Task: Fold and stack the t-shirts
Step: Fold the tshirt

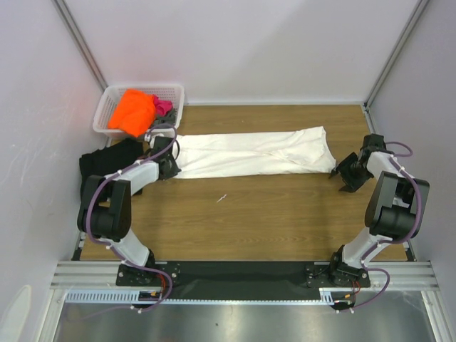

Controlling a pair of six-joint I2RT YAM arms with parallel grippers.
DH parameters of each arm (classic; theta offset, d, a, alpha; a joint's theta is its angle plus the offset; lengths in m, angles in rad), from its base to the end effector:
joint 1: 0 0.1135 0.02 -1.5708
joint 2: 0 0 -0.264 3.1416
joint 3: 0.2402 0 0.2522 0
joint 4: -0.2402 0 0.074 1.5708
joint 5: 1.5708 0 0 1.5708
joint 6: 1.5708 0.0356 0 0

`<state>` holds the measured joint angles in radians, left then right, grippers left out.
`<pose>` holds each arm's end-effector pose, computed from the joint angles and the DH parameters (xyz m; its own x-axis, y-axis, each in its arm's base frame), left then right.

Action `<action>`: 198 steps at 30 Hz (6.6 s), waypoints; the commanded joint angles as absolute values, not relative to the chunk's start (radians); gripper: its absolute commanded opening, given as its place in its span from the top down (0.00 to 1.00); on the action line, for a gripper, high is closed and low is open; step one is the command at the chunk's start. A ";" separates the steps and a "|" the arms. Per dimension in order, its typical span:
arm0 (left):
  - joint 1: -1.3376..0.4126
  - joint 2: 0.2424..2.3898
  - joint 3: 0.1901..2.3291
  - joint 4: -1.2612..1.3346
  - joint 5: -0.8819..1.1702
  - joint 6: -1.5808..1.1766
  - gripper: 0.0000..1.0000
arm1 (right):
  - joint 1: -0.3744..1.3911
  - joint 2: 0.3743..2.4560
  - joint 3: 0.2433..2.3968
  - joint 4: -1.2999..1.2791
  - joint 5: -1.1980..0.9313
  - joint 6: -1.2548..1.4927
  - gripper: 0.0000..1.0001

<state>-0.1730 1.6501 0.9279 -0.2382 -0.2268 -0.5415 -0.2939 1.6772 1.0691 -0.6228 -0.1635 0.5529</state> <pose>0.3232 -0.0484 0.1707 -0.7127 -0.3853 -0.5862 -0.3811 0.9142 -0.1375 0.3077 -0.0871 0.1824 -0.6451 0.7366 -0.2031 0.6729 0.6736 0.3057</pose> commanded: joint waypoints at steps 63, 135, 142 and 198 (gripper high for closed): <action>-0.184 2.037 1.471 -0.345 -0.316 -0.429 0.76 | -0.132 1.667 1.328 -0.637 -0.176 0.600 0.36; -0.313 1.772 1.276 -0.357 -0.183 -0.417 0.38 | -0.327 1.647 1.058 -0.643 0.064 0.451 1.00; -0.313 1.880 1.388 -0.340 -0.141 -0.388 0.47 | -0.339 1.713 1.141 -0.621 0.012 0.417 1.00; -0.262 1.873 1.505 -0.385 -0.235 -0.284 0.37 | -0.328 1.651 1.267 -0.696 -0.150 0.431 0.63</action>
<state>-0.2623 2.0102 1.4742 -0.3752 -0.2707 -0.3199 -0.3344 1.7123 1.1740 -0.6685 -0.0967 0.4332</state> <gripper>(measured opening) 0.623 0.335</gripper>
